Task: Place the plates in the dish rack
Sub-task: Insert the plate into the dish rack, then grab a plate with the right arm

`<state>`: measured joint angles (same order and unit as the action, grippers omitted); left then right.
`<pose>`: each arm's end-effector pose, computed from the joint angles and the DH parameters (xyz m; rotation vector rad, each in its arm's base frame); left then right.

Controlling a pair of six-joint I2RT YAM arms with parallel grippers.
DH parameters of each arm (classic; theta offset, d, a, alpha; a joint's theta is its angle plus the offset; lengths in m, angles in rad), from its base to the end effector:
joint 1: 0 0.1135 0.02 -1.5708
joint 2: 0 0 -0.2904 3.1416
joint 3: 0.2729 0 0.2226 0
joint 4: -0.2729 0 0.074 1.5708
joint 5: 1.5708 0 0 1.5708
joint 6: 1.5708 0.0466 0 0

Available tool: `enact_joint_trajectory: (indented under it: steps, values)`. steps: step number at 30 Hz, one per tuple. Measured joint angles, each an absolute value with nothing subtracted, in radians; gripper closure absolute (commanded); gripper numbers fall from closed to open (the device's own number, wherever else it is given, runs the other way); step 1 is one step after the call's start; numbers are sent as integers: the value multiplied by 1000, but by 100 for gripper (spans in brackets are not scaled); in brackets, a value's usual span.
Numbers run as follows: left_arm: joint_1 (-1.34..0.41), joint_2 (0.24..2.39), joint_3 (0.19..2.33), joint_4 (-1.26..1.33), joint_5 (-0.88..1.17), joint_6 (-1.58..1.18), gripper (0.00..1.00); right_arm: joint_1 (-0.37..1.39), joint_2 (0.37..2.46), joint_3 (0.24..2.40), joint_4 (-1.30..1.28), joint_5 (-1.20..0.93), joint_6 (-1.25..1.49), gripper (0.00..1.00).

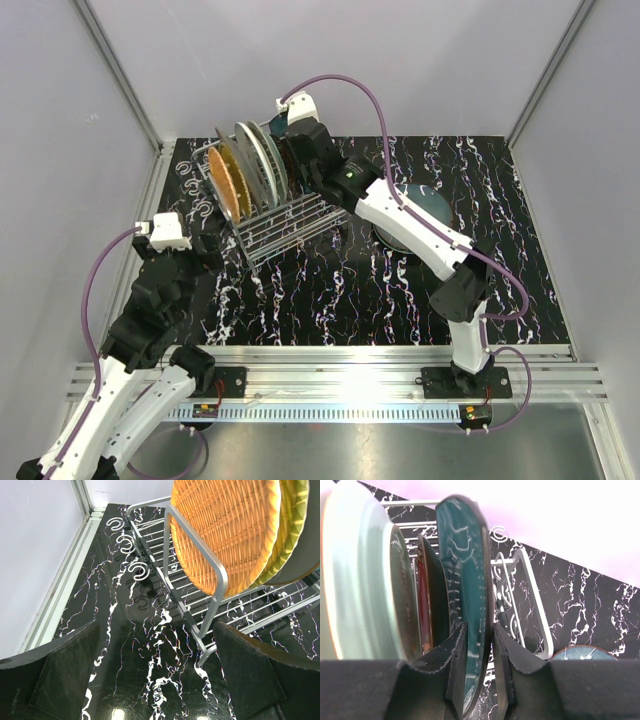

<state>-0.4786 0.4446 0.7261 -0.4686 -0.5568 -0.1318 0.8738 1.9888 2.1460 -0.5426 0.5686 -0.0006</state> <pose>0.0634 -0.0052 0.3345 -0.1022 1.7265 0.0399 0.3050 0.3252 0.4291 -0.4553 1.8377 0.0371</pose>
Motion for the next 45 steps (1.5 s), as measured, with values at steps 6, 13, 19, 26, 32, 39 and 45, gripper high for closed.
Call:
enact_joint_trajectory:
  steps: [6, 13, 19, 26, 32, 39, 45]
  values:
    - [-479, 445, 726, -469, -557, -132, 1, 874, 1989, 2152, -534, 568, -1, 66]
    - [-479, 445, 726, -469, -557, -132, 1, 874, 1980, 2149, -533, 566, 16, 57]
    - [-479, 445, 726, -469, -558, -132, 1, 874, 1883, 2062, -515, 558, 35, 49]
    - [-479, 445, 726, -469, -558, -132, 1, 874, 1654, 1826, -404, 527, 88, 43]
    - [-479, 445, 726, -469, -561, -132, 7, 865, 1410, 1465, -309, 520, 176, 41]
    - [-479, 447, 726, -469, -572, -131, 1, 592, 1227, 1073, -274, 387, 375, 44]
    - [-479, 447, 726, -469, -580, -131, 1, 247, 1115, 855, -282, 213, 549, 46]
